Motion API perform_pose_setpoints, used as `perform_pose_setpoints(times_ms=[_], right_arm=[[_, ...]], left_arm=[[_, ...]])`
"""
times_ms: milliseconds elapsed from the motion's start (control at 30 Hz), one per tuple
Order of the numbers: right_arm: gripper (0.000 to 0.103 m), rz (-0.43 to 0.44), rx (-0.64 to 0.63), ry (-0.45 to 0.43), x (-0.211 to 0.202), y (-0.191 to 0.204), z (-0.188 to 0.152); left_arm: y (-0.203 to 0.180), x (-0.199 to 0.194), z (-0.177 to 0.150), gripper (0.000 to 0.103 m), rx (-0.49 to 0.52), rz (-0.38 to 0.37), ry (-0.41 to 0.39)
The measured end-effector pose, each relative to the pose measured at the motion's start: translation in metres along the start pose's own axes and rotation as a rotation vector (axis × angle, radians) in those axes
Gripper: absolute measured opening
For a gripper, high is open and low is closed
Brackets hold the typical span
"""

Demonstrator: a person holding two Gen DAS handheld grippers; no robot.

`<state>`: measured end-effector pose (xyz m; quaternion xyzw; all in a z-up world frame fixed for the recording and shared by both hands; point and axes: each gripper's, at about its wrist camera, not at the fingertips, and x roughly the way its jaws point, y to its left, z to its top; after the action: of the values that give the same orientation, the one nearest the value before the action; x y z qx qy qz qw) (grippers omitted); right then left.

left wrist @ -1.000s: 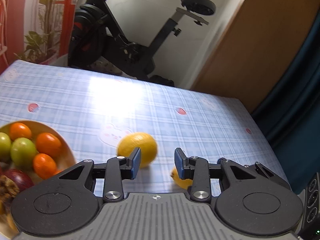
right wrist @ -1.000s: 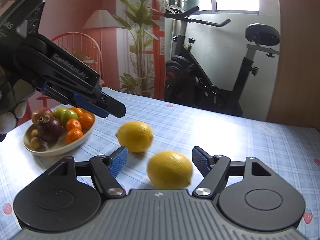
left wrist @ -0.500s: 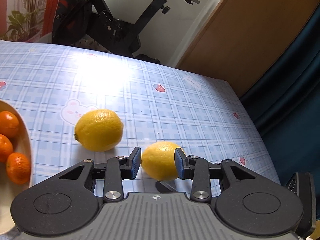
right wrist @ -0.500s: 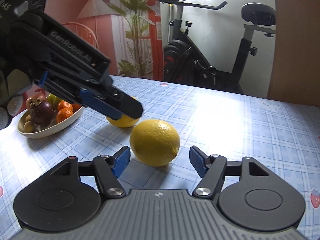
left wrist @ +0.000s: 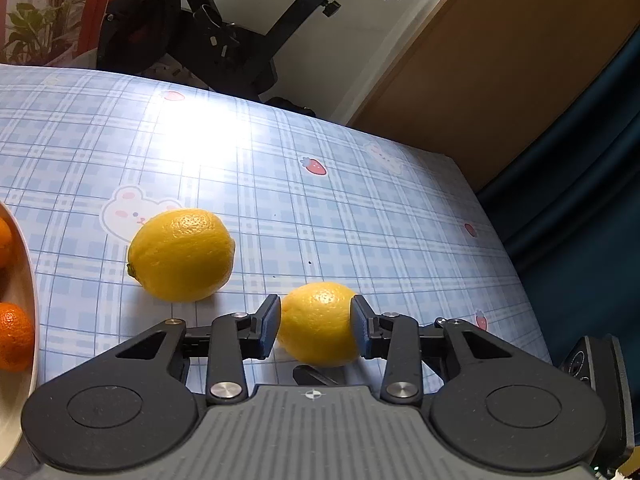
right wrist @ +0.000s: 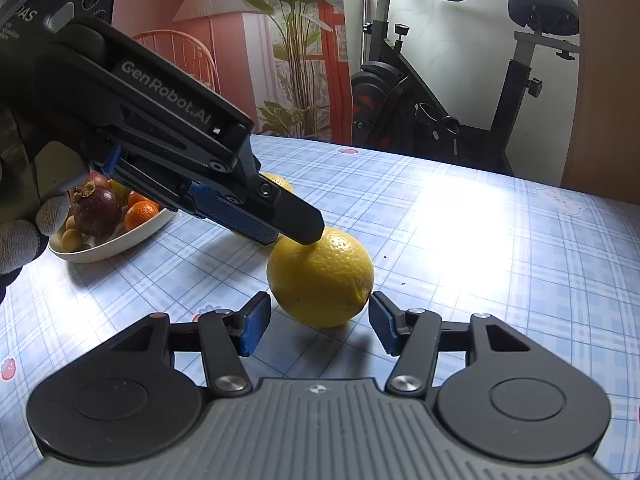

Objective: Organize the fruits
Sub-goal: 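Close both grippers around the lemon and lift it, then carry the lemon onto the cream plate and open both grippers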

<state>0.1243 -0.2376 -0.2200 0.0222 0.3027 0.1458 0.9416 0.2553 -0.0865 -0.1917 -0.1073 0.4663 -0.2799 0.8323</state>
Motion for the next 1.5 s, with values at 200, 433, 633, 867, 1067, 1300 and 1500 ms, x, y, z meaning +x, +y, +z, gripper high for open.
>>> perform_pose_setpoints(times_ms=[200, 433, 633, 867, 1067, 1300, 1500], right_arm=[[0.056, -0.001, 0.012, 0.000, 0.002, -0.002, 0.001], [0.055, 0.009, 0.010, -0.010, -0.002, 0.000, 0.000], [0.054, 0.050, 0.001, -0.025, -0.005, 0.010, -0.001], [0.054, 0.129, -0.024, 0.002, -0.002, 0.033, -0.002], [0.054, 0.191, -0.051, 0.006, 0.002, 0.056, -0.001], [0.054, 0.248, -0.076, -0.033, 0.009, 0.084, 0.010], [0.054, 0.299, -0.117, -0.053, 0.021, 0.113, 0.022]], left_arm=[[-0.003, 0.003, 0.000, 0.044, 0.008, -0.001, -0.011], [-0.006, 0.002, -0.005, 0.041, 0.021, -0.004, -0.024], [-0.005, -0.014, -0.012, 0.041, 0.024, 0.020, -0.035], [0.009, -0.037, -0.027, 0.041, -0.010, 0.059, -0.014], [0.024, -0.065, -0.040, 0.041, -0.032, 0.097, -0.027], [0.037, -0.101, -0.042, 0.039, -0.047, 0.151, -0.075], [0.052, -0.133, -0.042, 0.039, -0.088, 0.201, -0.116]])
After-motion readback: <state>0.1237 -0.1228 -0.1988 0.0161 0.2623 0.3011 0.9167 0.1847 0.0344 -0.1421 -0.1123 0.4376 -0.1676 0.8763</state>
